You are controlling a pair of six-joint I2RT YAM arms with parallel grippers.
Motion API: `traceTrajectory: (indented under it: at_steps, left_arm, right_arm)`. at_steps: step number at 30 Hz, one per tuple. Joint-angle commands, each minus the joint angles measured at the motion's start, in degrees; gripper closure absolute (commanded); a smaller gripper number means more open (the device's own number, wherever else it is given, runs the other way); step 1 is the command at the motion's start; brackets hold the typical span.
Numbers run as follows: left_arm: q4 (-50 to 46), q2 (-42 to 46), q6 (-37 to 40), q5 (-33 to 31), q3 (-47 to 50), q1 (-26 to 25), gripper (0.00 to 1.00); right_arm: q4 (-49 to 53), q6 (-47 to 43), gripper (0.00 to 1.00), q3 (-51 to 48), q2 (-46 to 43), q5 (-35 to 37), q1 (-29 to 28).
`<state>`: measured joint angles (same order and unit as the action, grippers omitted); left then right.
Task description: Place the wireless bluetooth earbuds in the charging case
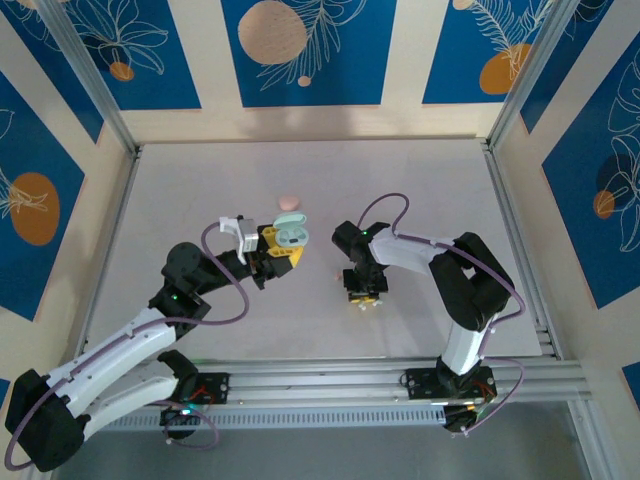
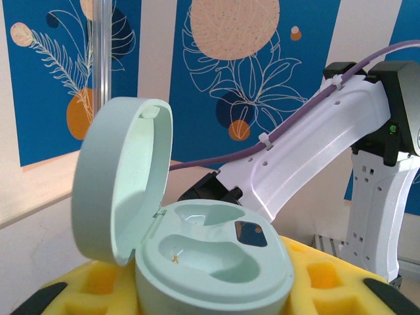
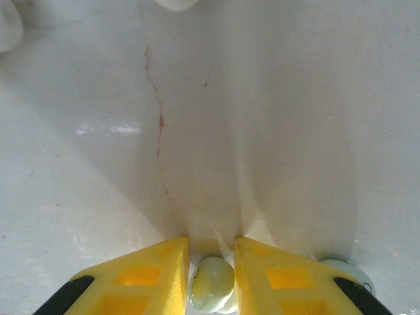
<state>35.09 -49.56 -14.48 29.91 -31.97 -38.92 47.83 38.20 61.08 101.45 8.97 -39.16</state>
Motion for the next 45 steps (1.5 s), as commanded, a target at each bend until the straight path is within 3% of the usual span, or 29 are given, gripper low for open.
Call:
traceTrajectory:
  at_steps: [1,25,34,45]
  left_arm:
    - [1.05,0.34,0.48,-0.05,-0.28,-0.46,0.76]
    - [1.18,0.33,0.48,-0.12,-0.1,-0.46,0.76]
    - [1.01,0.52,0.5,-0.27,0.01,-0.46,0.76]
    - [0.99,0.65,0.42,-0.21,-0.02,-0.43,0.76]
  right_arm:
    - [3.4,1.09,0.73,0.97,-0.75,-1.42,-0.73]
    - [2.53,-0.38,0.7,2.11,1.56,0.52,-0.65]
    - [2.68,-0.58,0.77,1.68,1.59,-0.84,-0.75]
    - [3.43,-1.49,0.72,1.06,0.47,-1.67,-0.92]
